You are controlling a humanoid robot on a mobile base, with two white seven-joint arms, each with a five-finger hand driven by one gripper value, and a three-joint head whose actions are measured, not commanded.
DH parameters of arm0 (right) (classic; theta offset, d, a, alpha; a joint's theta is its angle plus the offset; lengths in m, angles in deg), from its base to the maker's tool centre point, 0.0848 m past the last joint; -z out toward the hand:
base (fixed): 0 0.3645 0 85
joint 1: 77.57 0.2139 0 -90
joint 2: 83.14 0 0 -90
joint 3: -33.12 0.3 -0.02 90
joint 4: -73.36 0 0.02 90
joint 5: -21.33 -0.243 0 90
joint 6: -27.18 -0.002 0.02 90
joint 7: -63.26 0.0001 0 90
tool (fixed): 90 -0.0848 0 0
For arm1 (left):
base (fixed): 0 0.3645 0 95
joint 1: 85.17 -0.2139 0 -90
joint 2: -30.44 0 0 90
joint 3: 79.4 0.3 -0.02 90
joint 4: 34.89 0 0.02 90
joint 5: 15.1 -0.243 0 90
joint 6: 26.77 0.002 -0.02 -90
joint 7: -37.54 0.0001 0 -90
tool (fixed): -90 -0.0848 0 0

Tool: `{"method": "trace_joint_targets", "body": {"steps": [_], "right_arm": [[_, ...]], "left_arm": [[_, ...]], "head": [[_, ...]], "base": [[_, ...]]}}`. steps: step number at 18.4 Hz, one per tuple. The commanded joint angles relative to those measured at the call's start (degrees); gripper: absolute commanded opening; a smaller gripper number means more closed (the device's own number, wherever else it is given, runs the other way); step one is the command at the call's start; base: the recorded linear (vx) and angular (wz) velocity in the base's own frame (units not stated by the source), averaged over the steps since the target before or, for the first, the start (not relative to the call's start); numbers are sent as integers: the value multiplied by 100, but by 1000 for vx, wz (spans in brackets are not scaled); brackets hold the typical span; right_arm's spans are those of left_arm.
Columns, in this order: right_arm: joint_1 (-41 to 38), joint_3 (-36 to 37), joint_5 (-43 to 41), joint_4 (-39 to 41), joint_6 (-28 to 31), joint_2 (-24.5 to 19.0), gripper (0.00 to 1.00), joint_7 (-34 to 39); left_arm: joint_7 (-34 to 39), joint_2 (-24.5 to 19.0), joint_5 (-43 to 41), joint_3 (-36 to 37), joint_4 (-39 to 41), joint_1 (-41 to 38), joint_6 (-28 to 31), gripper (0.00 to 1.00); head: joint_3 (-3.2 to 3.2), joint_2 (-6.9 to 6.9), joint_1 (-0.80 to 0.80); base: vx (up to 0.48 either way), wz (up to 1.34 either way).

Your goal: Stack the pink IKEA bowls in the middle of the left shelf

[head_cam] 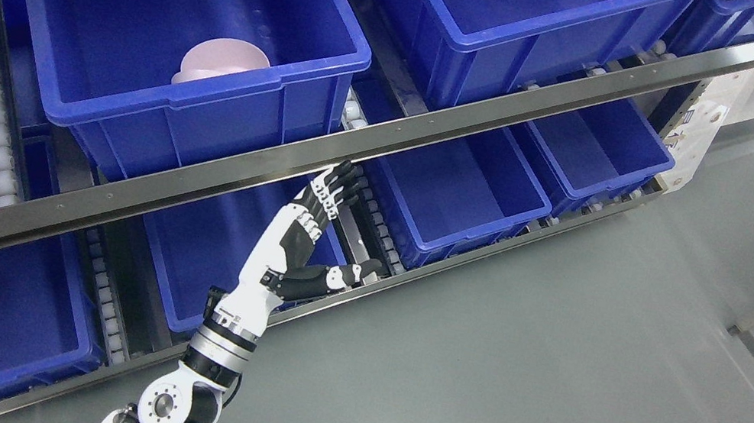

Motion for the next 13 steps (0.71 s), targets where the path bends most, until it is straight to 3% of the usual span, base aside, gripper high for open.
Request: {"method": "trace_joint_targets", "body": {"steps": [1,13], "right_arm": [[-167,70,-164,193,-6,100,100,-1],[-167,70,-164,193,-6,100,100,-1]], "left_arm": [[-46,-88,4,-779,221,-221,-30,97],[-116,-88,4,-788,432,-458,-30,97]], "head": [[0,0,0],[0,0,0]], "base": [[0,0],[0,0]]}}
